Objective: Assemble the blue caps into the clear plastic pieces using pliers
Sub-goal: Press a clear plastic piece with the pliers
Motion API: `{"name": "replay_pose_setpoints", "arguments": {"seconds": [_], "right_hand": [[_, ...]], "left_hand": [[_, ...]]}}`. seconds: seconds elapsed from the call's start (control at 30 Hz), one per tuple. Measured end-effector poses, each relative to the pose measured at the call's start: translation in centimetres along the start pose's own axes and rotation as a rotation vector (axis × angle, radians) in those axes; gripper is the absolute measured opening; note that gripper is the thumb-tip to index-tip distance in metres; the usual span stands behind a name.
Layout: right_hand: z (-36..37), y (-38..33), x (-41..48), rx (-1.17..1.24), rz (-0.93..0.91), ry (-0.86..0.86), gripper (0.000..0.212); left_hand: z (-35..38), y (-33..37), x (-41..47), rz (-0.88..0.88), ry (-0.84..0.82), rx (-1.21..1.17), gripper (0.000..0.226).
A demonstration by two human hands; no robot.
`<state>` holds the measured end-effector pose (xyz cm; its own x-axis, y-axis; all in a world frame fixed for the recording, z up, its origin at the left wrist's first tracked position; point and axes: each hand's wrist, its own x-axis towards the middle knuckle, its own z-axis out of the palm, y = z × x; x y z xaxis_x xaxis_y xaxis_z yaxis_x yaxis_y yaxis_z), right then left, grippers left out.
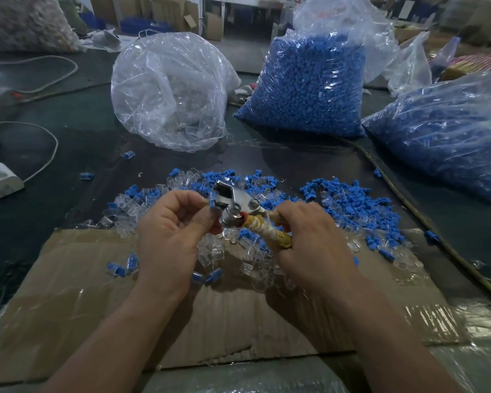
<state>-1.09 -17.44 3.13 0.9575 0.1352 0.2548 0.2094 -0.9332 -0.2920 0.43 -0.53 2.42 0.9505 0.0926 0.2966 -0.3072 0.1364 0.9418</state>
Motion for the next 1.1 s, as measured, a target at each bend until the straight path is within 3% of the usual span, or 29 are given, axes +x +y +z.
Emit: {"name": "replay_pose_setpoints", "arguments": {"seconds": [0.13, 0.27, 0.4, 0.57, 0.77, 0.9, 1.1], "right_hand": [[0.0, 0.0, 0.0, 0.031, 0.007, 0.03, 0.018], [0.2, 0.6, 0.0, -0.029, 0.018, 0.051, 0.034], [0.2, 1.5, 0.0, -0.071, 0.064, 0.013, 0.047], [0.0, 2.8, 0.4, -0.133, 0.137, -0.012, 0.057], [0.0, 3.6, 0.5, -0.131, 0.182, -0.009, 0.072], [0.0, 3.8, 0.7, -0.152, 0.221, -0.046, 0.094], [0.5, 4.1, 0.9, -0.172, 0.258, -0.122, 0.08]], "left_hand": [[-0.2, 0.3, 0.2, 0.025, -0.004, 0.059, 0.008], [-1.1, 0.3, 0.6, 0.101, -0.015, 0.244, 0.022], [-3.2, 0.8, 1.7, 0.109, 0.086, 0.277, 0.028], [-4.9, 1.2, 3.1, -0.01, 0.173, 0.266, 0.042], [-6.1, 1.3, 3.1, -0.173, 0.164, 0.606, 0.026], [-6.5, 1.3, 3.6, -0.345, -0.08, 0.945, 0.038], [-5.8, 1.4, 3.7, -0.498, -0.064, 0.991, 0.034]]}}
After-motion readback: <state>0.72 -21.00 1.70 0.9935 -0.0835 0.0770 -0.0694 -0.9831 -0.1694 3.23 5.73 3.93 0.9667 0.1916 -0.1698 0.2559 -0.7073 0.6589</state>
